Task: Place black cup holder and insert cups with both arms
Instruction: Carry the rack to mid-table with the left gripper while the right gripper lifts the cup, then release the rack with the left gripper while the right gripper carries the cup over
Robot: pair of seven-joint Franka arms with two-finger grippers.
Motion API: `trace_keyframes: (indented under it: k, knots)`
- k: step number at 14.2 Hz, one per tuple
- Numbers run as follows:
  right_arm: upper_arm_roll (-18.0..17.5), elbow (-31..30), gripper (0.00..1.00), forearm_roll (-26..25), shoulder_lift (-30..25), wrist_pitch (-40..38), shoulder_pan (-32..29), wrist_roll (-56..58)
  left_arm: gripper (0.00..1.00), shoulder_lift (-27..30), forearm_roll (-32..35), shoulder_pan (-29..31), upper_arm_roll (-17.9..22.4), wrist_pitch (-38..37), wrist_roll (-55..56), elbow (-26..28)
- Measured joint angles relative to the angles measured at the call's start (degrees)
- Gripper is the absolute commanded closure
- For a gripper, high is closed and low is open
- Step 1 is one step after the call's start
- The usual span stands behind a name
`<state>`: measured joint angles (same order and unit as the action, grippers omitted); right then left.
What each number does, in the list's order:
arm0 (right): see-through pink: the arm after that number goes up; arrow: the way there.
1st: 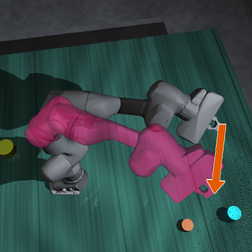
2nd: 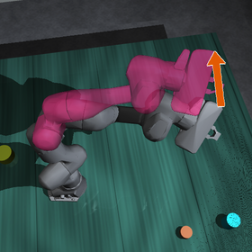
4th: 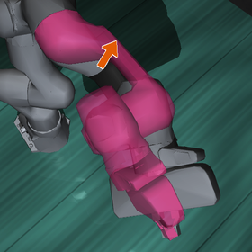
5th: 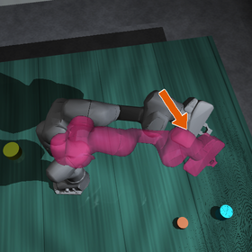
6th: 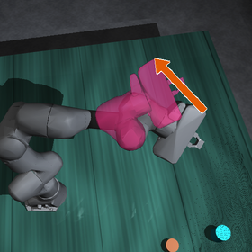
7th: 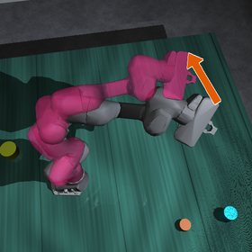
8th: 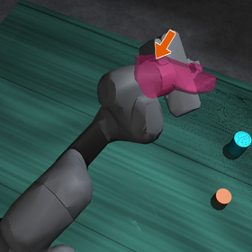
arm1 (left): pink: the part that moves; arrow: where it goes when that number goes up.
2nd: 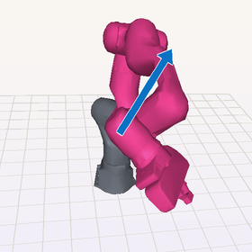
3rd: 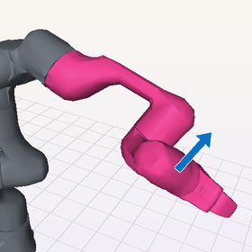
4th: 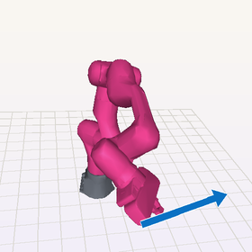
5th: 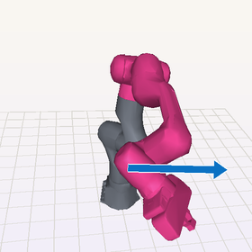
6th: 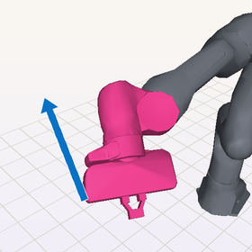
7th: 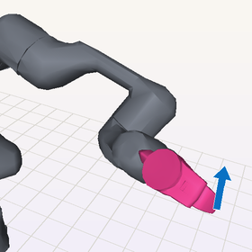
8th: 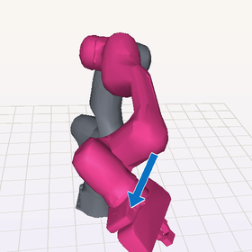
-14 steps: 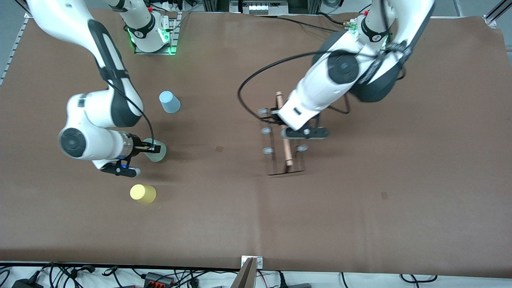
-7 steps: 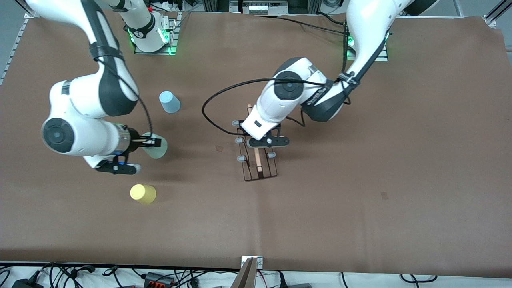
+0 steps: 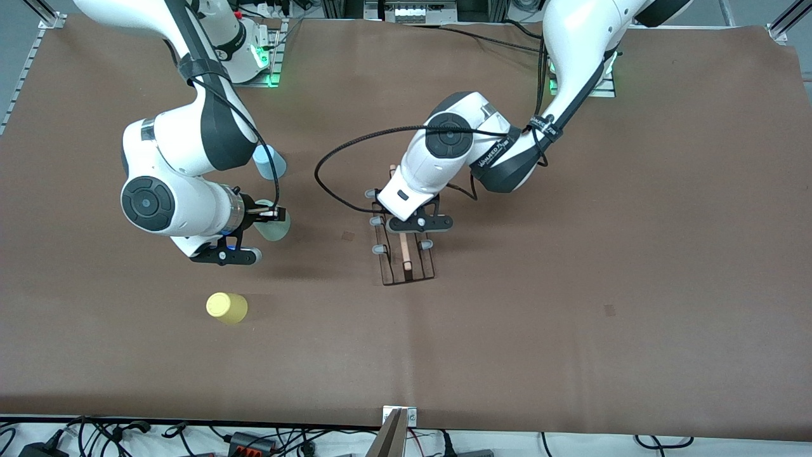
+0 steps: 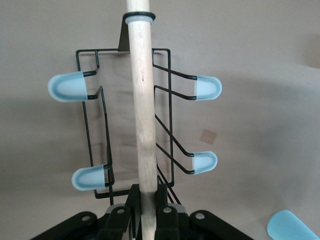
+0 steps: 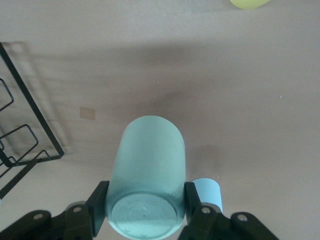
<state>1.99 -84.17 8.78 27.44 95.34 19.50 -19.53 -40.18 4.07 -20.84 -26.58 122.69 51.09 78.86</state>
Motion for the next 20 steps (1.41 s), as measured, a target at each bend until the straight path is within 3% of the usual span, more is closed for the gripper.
trace_keyframes:
  k: [3, 4, 5, 7, 12, 17, 20]
  knots:
    - [0.1, -0.1, 0.77, 0.0, 0.1, -0.7, 0.0, -0.4, 0.48, -0.3, 0.0, -0.1, 0.8, 0.0, 1.8, -0.3]
    - [0.1, -0.1, 0.77, 0.0, 0.2, -0.8, 0.0, -0.5, 0.25, -0.3, 0.0, -0.1, 0.9, -0.2, 2.6, -0.8]
    - [0.1, -0.1, 0.77, 0.0, 0.3, -0.8, 0.0, -0.6, 0.22, -0.1, 0.0, 0.2, 1.0, -0.8, 3.0, -1.5]
    - [0.1, -0.1, 0.77, 0.0, 0.3, -0.8, 0.0, -1.4, 0.0, 0.3, 0.0, 1.5, 1.1, -3.5, 3.2, -3.9]
    - [-1.4, 0.0, 0.77, 0.8, 0.3, -0.8, 1.7, -1.6, 0.0, 4.6, 0.7, 7.5, 1.6, -15.9, -6.0, -9.1]
    - [-2.5, 2.7, 0.77, 3.6, 0.3, 0.6, 10.5, -3.8, 0.0, 11.9, 1.4, 23.3, 1.8, -26.3, -19.5, -9.3]
    - [-2.5, 3.2, 0.77, 6.4, 0.5, 2.4, 11.1, -4.5, 0.0, 14.7, 1.4, 28.3, 1.8, -31.7, -21.1, -9.3]
